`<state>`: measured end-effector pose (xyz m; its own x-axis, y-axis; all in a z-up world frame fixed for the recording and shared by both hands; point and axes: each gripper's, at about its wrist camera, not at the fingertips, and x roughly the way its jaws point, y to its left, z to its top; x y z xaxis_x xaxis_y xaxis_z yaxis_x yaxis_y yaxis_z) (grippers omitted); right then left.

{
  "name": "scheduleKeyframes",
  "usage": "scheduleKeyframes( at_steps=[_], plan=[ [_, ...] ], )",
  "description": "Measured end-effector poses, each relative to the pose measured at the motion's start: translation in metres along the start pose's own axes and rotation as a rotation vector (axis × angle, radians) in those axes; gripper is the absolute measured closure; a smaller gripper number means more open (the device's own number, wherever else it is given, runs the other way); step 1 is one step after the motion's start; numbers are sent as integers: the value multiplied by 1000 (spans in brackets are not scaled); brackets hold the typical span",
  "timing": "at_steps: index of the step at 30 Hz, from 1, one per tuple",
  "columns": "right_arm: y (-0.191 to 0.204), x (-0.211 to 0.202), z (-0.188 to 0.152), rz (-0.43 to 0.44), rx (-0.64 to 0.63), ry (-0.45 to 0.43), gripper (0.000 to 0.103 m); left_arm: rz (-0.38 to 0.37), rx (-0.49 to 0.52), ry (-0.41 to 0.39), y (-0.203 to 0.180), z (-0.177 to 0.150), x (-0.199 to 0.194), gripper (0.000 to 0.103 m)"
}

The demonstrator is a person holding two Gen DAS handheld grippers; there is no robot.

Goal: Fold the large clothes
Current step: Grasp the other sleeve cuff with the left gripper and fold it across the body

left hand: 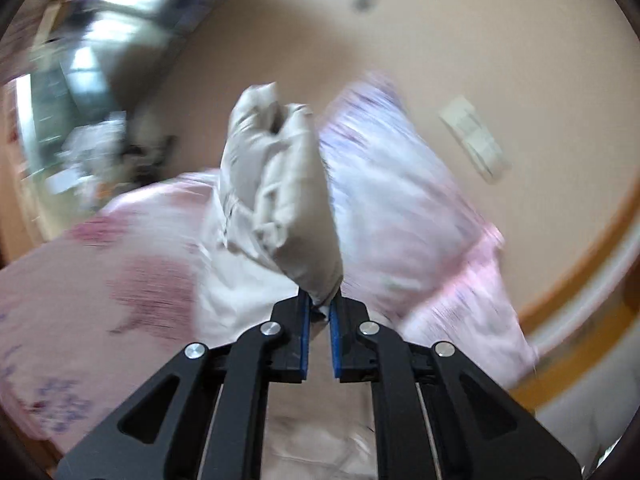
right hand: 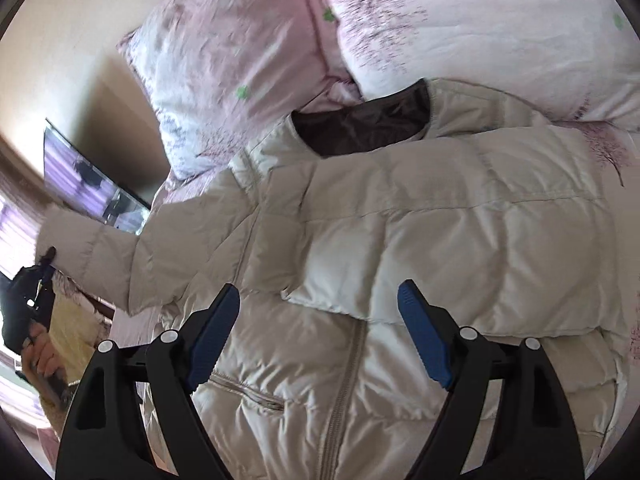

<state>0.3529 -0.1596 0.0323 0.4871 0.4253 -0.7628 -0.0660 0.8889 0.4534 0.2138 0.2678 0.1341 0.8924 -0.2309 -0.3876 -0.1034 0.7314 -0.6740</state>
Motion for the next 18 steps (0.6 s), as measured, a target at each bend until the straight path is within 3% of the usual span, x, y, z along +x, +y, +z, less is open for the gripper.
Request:
scheduleKeyframes(
  at_steps=[4, 9, 18],
  plan=[
    [-14, -8, 2, -17, 30, -26, 20, -109, 107, 116, -57, -28, 41, 94],
    [-30, -14, 1, -31, 64, -51, 20, -182, 225, 288, -107, -81, 94, 94],
    [-61, -9, 4, 11, 168, -55, 20, -171, 422, 660, -153, -202, 174, 92]
  ],
)
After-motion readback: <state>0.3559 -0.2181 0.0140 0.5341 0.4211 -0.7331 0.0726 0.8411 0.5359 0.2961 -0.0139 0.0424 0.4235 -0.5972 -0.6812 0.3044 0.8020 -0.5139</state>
